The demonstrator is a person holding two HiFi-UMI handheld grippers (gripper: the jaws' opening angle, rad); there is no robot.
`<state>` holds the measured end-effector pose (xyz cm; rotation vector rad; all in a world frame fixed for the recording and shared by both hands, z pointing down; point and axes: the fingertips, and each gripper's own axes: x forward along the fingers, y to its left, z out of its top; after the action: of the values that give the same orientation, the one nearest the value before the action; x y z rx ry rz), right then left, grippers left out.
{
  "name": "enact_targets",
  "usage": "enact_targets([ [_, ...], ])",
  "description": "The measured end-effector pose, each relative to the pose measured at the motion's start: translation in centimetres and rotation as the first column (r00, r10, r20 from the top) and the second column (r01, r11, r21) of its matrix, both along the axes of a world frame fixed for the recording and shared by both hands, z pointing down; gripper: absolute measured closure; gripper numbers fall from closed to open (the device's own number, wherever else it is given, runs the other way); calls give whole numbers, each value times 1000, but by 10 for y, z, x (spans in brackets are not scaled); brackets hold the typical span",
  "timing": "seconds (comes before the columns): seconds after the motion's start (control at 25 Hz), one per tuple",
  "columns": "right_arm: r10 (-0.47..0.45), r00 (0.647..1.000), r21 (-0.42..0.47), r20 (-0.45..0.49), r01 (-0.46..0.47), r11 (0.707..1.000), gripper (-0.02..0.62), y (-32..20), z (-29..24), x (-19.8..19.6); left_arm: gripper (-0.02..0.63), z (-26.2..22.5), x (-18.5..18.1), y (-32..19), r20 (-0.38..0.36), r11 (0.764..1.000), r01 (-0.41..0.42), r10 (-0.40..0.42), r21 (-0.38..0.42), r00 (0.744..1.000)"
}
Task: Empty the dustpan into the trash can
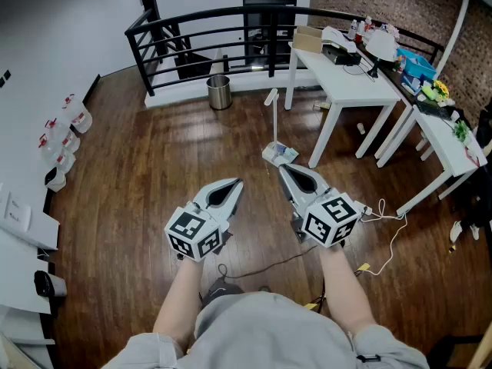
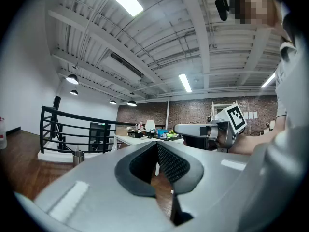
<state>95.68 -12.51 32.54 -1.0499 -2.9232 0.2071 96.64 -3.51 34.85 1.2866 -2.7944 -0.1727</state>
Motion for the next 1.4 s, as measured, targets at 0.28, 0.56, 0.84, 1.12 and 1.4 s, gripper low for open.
enact_targets([
  [0.28, 3, 1000, 0, -20, -3, 1000, 595, -16, 10, -13, 600, 9, -14, -13, -12, 1000, 3, -3, -18, 1000],
  [0.56, 34, 998, 31, -48, -33, 999, 595, -11, 29, -72, 600, 21, -84, -4, -18, 1000, -22, 22, 3, 1000],
  [0.84, 110, 992, 48, -69, -106, 993, 595, 3, 41, -189, 600, 30, -208, 15, -20, 996, -90, 90, 1, 996],
  [1.12, 216, 974, 39, -61, -214, 976, 595, 34, 34, -295, 600, 30, -319, 58, -54, 988, -153, 153, 6, 987],
  [1.4, 255, 963, 40, -85, -253, 967, 595, 40, 52, -381, 600, 42, -405, 65, -68, 987, -162, 161, -8, 985],
])
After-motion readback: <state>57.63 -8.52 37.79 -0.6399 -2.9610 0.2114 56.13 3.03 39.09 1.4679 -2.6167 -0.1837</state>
